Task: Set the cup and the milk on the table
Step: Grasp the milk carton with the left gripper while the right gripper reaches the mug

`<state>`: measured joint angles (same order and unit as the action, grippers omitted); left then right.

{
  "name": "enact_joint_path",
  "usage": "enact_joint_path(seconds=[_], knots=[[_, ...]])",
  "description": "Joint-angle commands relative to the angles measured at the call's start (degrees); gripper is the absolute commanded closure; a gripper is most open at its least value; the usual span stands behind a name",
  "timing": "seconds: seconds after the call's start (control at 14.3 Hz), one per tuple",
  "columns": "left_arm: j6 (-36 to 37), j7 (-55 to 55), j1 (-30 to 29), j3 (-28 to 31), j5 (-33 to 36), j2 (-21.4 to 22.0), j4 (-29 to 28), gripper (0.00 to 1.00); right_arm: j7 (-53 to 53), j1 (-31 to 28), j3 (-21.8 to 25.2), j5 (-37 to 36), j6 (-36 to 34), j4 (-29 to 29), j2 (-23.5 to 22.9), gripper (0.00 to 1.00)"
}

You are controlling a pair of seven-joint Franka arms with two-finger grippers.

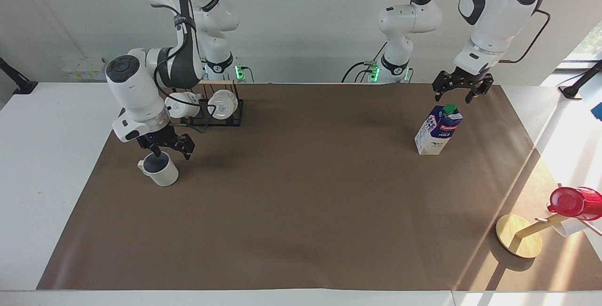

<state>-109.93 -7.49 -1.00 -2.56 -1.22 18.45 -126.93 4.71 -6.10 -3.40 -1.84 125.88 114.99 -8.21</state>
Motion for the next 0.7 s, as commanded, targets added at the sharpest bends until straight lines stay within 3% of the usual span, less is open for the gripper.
enact_joint_path(seconds=[0.0,0.07,0.14,0.28,0.35,0.56,0.63], knots=[[-4.23,-1.21,-0.23,-0.43,0.08,1.59,-4.03,0.0,-4.61,-1.89,-0.38,0.69,4.53,2.87,-1.1,0.0],[-5.98,-1.21,-0.14,-0.43,0.08,1.33,-5.16,0.0,-6.36,-2.51,-0.29,0.61,4.89,2.96,-1.37,0.05],[-8.0,-1.21,-0.23,-0.43,0.08,1.06,-6.65,0.0,-7.6,-2.52,-0.29,0.61,4.81,2.96,-1.55,0.28],[-10.99,-1.21,-0.58,-0.43,0.08,0.89,-9.03,0.0,-8.92,-2.52,-0.29,0.61,4.72,2.96,-1.46,0.84],[-11.09,-1.21,-0.58,-0.43,0.08,0.8,-9.04,0.0,-8.58,-2.43,-0.29,0.61,4.29,2.96,-1.46,1.0],[-11.36,-1.21,-0.14,-0.43,0.08,0.8,-9.04,0.0,-8.14,-2.34,-0.38,0.52,3.58,2.26,-1.64,1.0],[-11.53,-1.21,-0.05,-0.43,0.08,0.71,-9.04,0.05,-6.83,-1.73,-0.38,0.52,3.49,2.0,-1.55,1.0]])
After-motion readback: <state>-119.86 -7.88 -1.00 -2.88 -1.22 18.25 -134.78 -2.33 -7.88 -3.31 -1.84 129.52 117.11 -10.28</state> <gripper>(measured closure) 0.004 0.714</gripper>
